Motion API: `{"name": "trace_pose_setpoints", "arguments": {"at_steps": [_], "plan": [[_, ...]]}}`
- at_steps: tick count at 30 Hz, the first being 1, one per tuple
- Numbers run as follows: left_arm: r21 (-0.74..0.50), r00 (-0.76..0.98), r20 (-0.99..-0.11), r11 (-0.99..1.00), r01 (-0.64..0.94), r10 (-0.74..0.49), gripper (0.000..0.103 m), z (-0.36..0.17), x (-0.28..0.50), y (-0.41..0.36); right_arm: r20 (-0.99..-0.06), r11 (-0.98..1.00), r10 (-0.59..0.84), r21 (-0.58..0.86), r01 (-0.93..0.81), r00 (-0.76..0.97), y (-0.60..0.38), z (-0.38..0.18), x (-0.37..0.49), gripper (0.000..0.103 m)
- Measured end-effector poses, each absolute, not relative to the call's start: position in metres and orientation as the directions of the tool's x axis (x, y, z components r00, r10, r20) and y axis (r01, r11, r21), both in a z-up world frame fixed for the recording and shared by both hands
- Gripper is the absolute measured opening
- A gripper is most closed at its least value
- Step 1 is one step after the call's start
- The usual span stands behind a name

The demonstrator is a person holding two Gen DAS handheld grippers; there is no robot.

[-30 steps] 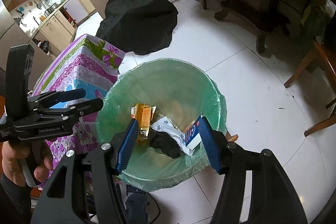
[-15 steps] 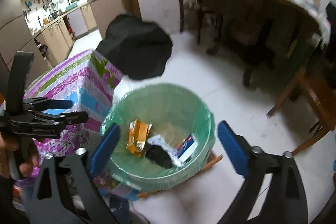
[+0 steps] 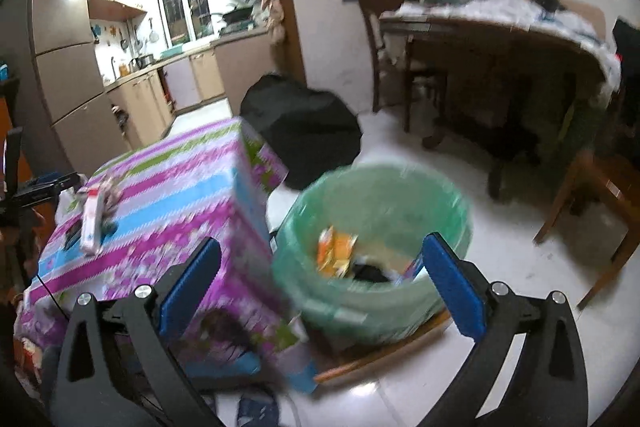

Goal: Collect trash
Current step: 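Move both open tools back over the table, then grasp the black Face packet with the left tool while the right tool grasps the white-red medicine box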

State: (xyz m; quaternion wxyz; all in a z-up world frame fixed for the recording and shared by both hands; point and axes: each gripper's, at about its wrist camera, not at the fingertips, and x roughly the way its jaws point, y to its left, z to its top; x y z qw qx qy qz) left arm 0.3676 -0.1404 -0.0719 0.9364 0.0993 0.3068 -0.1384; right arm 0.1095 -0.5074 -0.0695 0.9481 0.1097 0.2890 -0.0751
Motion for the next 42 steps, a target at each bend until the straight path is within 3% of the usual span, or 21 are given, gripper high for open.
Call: {"name": "trace_pose_setpoints", "arguments": {"at_steps": [2,7,10,18,22,27,33,38,42], "plan": [[0.127,0.77,-0.63,0.965,0.228,-0.099,0.098,-0.091,0.379,-0.079,-0.596,0.962,-0.046,0.19,0.196,0.802,-0.496,-0.084,0.113,0.097],[0.082,0.665,-0.743,0.974,0.211,-0.082,0.098,-0.13,0.407,-0.008,-0.619,0.968,0.026,0.21,0.134,0.785,-0.451,-0.096,0.123,0.097],[0.036,0.626,-0.766,0.964,0.264,-0.143,0.098,-0.141,0.418,-0.005,-0.62,0.98,0.08,0.194,0.053,0.781,-0.418,-0.09,0.137,0.097],[0.122,0.604,-0.792,0.947,0.298,-0.088,0.096,-0.174,0.427,-0.023,-0.614,0.96,0.278,0.201,-0.193,0.739,-0.344,-0.072,0.183,0.097],[0.041,0.582,-0.797,0.948,0.316,-0.16,0.06,-0.173,0.422,-0.018,-0.617,0.933,0.358,0.22,-0.283,0.7,-0.306,-0.071,0.215,0.097],[0.047,0.612,-0.78,0.965,0.259,-0.126,0.048,-0.17,0.407,-0.009,-0.641,0.895,0.443,0.274,-0.351,0.627,-0.249,-0.079,0.263,0.097],[-0.036,0.658,-0.741,0.986,0.163,-0.135,0.043,-0.159,0.388,0.012,-0.69,0.891,0.435,0.239,-0.386,0.578,-0.183,-0.094,0.316,0.097],[-0.082,0.693,-0.708,0.991,0.11,-0.136,0.043,-0.146,0.375,0.028,-0.749,0.929,0.325,0.136,-0.345,0.578,-0.152,-0.109,0.349,0.097],[-0.102,0.7,-0.698,0.989,0.108,-0.149,0.043,-0.142,0.371,0.03,-0.785,0.951,0.251,0.089,-0.297,0.567,-0.143,-0.123,0.365,0.078]]}}
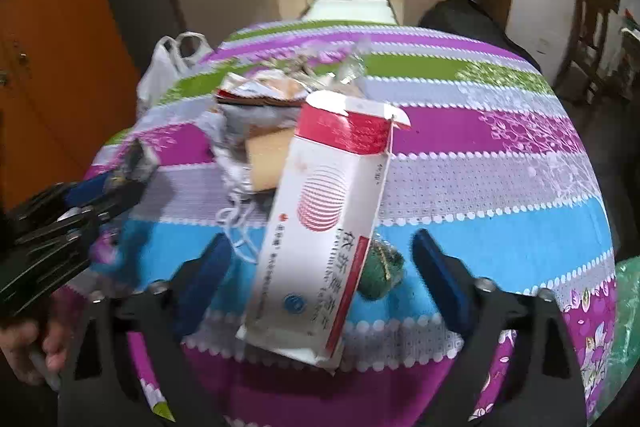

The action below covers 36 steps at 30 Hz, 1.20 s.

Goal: Collect trash
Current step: 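Grasp the black Face packet with the left tool while the right tool grasps the white-red medicine box, then carry the black packet and medicine box over the trash bin with both tools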

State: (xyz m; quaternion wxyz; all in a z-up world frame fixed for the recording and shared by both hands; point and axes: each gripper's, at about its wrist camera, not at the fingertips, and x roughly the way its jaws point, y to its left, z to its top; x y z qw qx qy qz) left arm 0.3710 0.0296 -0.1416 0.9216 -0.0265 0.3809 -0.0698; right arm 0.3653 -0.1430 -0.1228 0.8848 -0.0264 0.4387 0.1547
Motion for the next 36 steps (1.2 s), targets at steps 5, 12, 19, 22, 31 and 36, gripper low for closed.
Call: {"name": "trace_pose_setpoints", "arguments": {"at_steps": [5,12,19,22,31,36], "plan": [[-0.118,0.697,-0.696,0.985,0.124,-0.172,0.043,-0.143,0.365,0.022,-0.791,0.958,0.235,0.091,-0.271,0.565,-0.148,-0.131,0.363,0.045],[-0.162,0.708,-0.677,0.979,0.122,-0.2,0.043,-0.137,0.356,0.023,-0.72,0.94,0.327,0.18,-0.291,0.612,-0.161,-0.108,0.345,0.043],[-0.169,0.737,-0.626,0.967,0.19,-0.254,0.043,-0.103,0.34,0.002,-0.643,0.932,0.356,0.199,-0.302,0.678,-0.182,-0.066,0.312,0.042],[-0.172,0.743,-0.603,0.957,0.234,-0.29,0.043,-0.086,0.335,-0.018,-0.622,0.94,0.339,0.184,-0.289,0.706,-0.2,-0.05,0.298,0.042],[-0.161,0.718,-0.543,0.893,0.42,-0.436,0.043,-0.032,0.327,-0.127,-0.553,0.973,0.231,0.133,-0.189,0.8,-0.284,0.002,0.255,0.042],[-0.188,0.663,-0.53,0.836,0.516,-0.528,0.043,-0.008,0.328,-0.195,-0.534,0.987,0.15,0.13,-0.095,0.832,-0.342,0.021,0.24,0.042]]}}
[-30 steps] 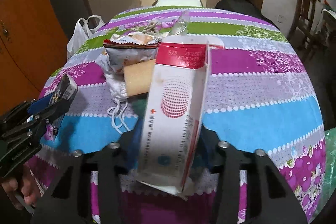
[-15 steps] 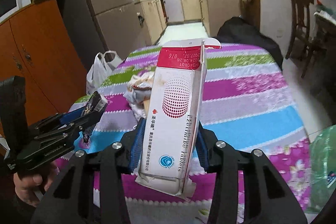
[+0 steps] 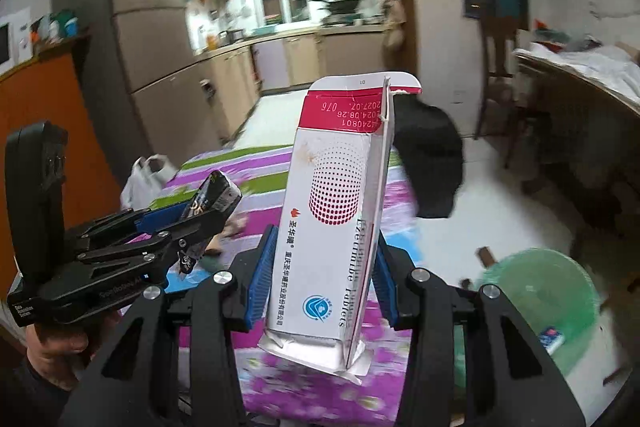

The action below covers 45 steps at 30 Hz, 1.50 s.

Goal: Collect trash
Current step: 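Carry the black packet and medicine box over the trash bin with both tools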

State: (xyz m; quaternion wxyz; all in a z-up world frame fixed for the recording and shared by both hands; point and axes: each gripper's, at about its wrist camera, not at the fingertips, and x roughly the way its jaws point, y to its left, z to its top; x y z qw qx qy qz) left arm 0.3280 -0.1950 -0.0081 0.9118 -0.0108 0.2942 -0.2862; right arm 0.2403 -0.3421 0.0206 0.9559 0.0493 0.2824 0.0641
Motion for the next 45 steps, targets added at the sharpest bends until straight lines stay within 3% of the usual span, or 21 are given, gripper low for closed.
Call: {"name": "trace_pose_setpoints", "arguments": {"at_steps": [8,22,32,45], "plan": [[-0.209,0.585,-0.528,0.762,0.613,-0.616,0.043,0.015,0.319,-0.29,-0.542,0.991,0.038,0.129,0.039,0.84,-0.423,0.025,0.215,0.042],[-0.148,0.528,-0.582,0.719,0.68,-0.619,0.043,0.021,0.317,-0.404,-0.599,0.973,-0.069,0.135,0.185,0.798,-0.527,0.016,0.181,0.043],[-0.151,0.444,-0.665,0.689,0.708,-0.601,0.043,-0.004,0.343,-0.493,-0.701,0.952,-0.033,0.194,0.235,0.713,-0.587,-0.004,0.193,0.043],[-0.224,0.322,-0.735,0.662,0.715,-0.596,0.043,-0.069,0.377,-0.551,-0.802,0.928,0.053,0.26,0.269,0.595,-0.628,-0.05,0.223,0.043]]}}
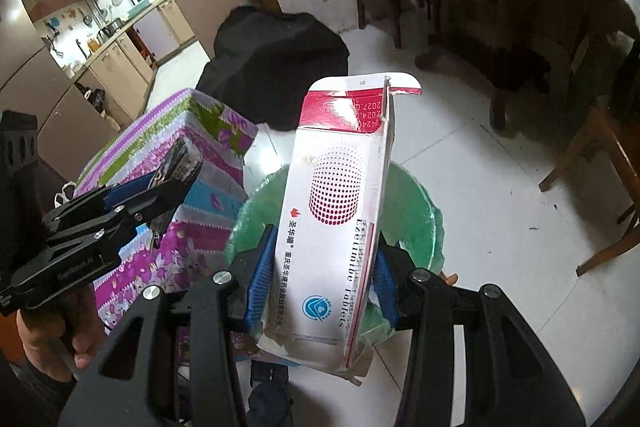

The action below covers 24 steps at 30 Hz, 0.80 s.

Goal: Collect trash
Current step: 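Carry the black packet and medicine box over the trash bin with both tools, then open both tools to drop the packet and medicine box into the bin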

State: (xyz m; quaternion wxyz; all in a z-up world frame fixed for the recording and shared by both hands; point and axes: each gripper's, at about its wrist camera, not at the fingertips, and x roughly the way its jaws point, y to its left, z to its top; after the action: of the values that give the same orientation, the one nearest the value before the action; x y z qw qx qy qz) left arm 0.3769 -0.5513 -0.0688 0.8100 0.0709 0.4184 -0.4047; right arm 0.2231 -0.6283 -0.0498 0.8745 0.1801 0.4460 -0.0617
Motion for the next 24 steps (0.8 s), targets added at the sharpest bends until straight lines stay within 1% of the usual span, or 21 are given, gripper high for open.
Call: {"name": "trace_pose_setpoints", "arguments": {"at_steps": [10,24], "plan": [[-0.229,0.315,-0.745,0.669,0.707,-0.588,0.043,-0.088,0.386,-0.569,-0.825,0.921,0.057,0.26,0.289,0.562,-0.647,-0.068,0.228,0.043],[-0.221,0.32,-0.749,0.673,0.705,-0.581,0.043,-0.095,0.387,-0.577,-0.828,0.925,0.045,0.245,0.289,0.559,-0.644,-0.07,0.231,0.043]]}}
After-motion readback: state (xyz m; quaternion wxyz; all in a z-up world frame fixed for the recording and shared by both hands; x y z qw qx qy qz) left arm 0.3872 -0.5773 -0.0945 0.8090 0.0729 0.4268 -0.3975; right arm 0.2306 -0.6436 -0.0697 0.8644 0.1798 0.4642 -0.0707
